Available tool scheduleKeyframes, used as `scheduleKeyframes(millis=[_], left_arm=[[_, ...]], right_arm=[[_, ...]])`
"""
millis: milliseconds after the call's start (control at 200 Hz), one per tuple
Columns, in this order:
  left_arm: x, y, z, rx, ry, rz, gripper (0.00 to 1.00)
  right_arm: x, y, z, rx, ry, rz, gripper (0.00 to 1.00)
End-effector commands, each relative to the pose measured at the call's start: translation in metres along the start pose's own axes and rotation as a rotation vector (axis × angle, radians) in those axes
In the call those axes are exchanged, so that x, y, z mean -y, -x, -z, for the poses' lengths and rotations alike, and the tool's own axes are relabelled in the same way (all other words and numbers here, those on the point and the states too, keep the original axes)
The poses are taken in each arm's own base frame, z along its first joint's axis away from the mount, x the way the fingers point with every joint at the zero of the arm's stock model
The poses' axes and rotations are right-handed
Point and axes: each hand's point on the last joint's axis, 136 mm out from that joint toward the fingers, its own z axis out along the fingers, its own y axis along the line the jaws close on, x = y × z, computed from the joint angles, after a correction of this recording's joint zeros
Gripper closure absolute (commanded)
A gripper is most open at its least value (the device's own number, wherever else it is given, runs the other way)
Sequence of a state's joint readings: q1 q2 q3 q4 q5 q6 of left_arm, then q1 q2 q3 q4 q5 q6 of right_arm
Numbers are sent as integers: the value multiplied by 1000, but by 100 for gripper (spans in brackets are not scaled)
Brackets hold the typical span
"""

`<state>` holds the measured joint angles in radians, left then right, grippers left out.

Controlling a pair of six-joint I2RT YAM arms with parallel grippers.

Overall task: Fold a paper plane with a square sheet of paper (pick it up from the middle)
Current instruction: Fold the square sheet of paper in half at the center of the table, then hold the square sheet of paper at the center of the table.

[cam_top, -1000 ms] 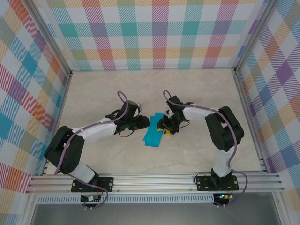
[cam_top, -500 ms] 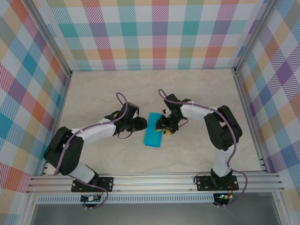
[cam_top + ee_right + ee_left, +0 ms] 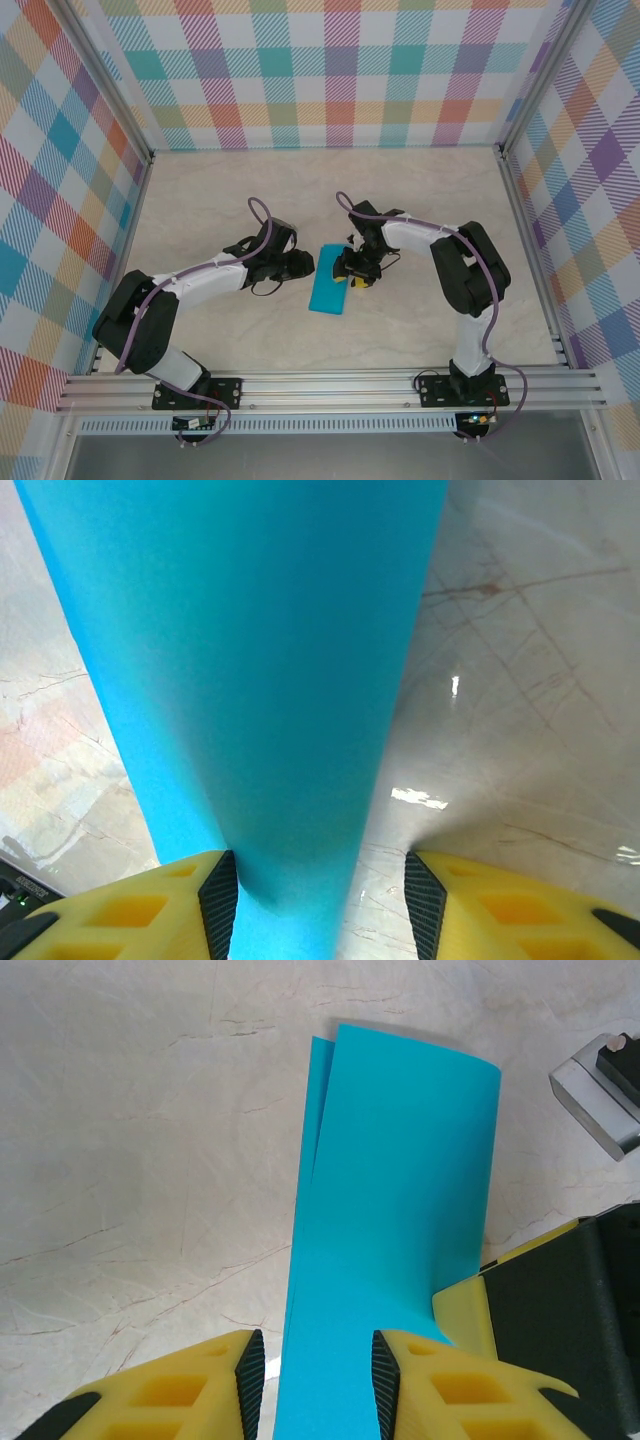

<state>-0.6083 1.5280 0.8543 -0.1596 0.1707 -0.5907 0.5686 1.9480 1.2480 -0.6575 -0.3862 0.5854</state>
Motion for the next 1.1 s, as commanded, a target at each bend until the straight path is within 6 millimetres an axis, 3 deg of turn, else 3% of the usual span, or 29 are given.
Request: scheduleKeyframes(millis=[0, 680, 925, 1095], left_arm=[[5, -4, 7, -7, -7, -6, 63], [11, -5, 1, -37, -30, -1, 64], [18, -4, -4, -55, -59, -1, 71], [24, -6, -13, -85, -87, 10, 81]], right_arm=[[4, -3, -10, -34, -28, 15, 49], [25, -8, -24, -99, -119, 0, 45], [34, -8, -27, -102, -163, -34, 47], [40, -9, -29, -105, -185, -48, 47]])
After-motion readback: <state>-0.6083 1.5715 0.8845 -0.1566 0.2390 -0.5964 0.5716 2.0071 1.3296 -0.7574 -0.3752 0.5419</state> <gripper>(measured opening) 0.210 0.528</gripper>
